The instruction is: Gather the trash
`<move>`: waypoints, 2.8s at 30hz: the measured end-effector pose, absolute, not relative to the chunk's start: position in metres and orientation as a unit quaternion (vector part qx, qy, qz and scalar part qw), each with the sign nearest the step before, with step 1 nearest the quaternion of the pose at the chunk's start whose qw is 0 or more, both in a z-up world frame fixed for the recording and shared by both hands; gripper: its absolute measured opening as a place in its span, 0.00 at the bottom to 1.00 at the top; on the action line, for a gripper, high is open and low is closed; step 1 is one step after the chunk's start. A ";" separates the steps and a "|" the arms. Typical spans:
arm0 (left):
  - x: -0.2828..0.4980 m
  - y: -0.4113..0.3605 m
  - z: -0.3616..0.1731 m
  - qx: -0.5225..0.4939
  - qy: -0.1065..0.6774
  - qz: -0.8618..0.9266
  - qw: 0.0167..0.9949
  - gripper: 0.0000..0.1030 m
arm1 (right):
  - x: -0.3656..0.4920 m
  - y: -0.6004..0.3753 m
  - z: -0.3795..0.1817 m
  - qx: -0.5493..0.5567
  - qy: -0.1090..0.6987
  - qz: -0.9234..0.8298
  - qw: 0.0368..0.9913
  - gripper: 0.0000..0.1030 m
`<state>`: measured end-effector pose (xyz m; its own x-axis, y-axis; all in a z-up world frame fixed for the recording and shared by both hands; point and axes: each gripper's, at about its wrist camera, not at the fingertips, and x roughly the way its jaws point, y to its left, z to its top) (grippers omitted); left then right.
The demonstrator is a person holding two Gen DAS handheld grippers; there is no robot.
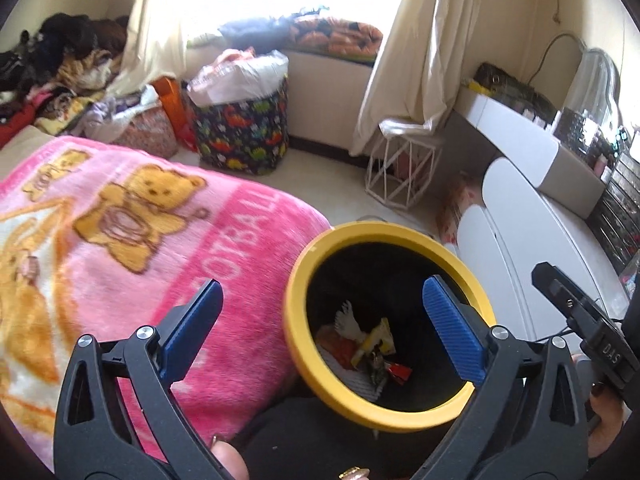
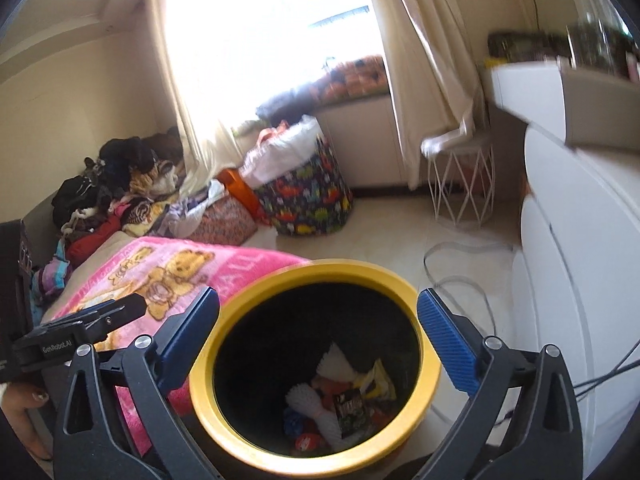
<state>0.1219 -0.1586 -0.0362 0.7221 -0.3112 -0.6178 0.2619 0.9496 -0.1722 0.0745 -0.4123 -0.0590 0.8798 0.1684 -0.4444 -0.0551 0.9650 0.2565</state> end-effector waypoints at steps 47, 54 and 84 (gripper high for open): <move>0.045 -0.112 -0.017 -0.028 0.239 -0.096 0.966 0.89 | 0.003 -0.364 -0.049 0.045 0.096 0.016 0.994 0.94; 0.044 -0.112 -0.017 -0.028 0.238 -0.095 0.966 0.89 | 0.004 -0.364 -0.048 0.046 0.096 0.017 0.994 0.94; 0.044 -0.112 -0.017 -0.027 0.239 -0.095 0.966 0.89 | 0.005 -0.367 -0.049 0.047 0.098 0.017 0.994 0.94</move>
<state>0.0440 -0.1123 -0.0170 0.8680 -0.1959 -0.4563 0.1699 0.9806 -0.0978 0.0053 -0.3666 -0.0491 0.9803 0.0431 -0.1929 -0.0248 0.9951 0.0962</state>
